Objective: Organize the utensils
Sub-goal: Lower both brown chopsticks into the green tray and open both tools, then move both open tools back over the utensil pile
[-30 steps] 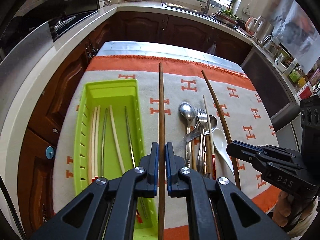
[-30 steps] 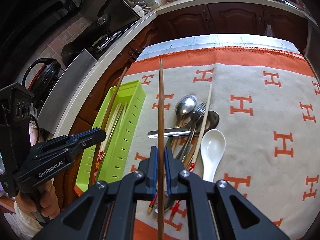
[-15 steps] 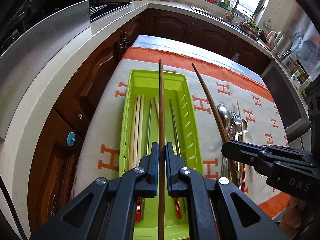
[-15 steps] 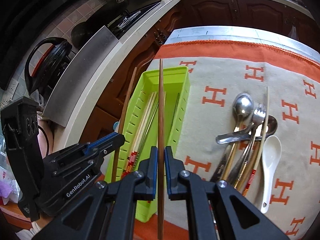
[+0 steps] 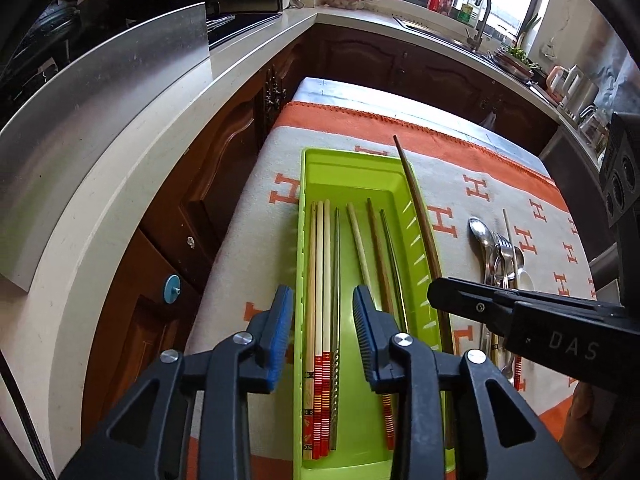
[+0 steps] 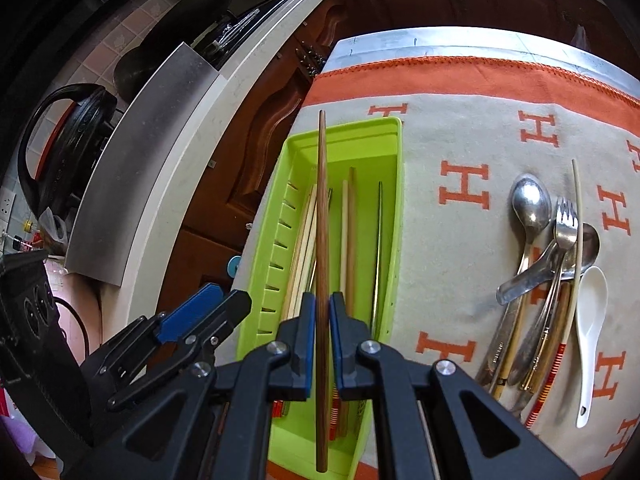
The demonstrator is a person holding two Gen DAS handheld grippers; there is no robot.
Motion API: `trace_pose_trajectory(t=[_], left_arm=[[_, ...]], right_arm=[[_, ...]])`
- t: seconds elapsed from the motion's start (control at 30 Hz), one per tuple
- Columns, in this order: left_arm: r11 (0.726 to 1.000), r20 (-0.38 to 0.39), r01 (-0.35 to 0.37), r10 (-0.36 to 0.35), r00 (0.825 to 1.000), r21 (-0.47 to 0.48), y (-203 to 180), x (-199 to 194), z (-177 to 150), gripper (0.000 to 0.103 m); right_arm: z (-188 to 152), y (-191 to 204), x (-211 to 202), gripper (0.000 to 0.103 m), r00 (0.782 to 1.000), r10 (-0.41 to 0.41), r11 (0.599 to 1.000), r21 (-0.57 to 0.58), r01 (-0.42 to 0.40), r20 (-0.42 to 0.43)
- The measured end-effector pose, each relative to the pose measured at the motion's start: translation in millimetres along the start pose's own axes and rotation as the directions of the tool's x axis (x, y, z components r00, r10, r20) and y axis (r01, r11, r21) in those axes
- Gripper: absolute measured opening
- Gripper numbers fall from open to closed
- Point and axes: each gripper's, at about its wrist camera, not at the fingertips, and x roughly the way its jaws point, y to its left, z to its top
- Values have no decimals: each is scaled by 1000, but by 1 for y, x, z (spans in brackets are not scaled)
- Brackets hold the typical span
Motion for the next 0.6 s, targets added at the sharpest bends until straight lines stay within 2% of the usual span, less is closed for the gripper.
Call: trace_pose_trajectory(t=[0.2,0.33,0.4,0.53,0.6], left_arm=[[1000,23,-24,23,999,7,2,-10,-3,44],[999,40,-47,47,998,16,0,-18,-8,48],[998,47,-57,57,997,15,0,-22,-12,49],[996,63,-89,88,994,14,-1,-32,-20,60],[995,70,-98,96,993,13,-2,-36,-23,61]], right_arm=[[-6,4,0,9,1000,-18,1000,-16,18,-2],[-12,9,-2,21,999,-33,999,-42,34,24],[-15,9,-4,22,999,-27,998,-49,29,42],[-23,9,-7,22,997,-35,997,-67,39,64],[-28,9,-9,22,997,-40,996,-79,46,68]])
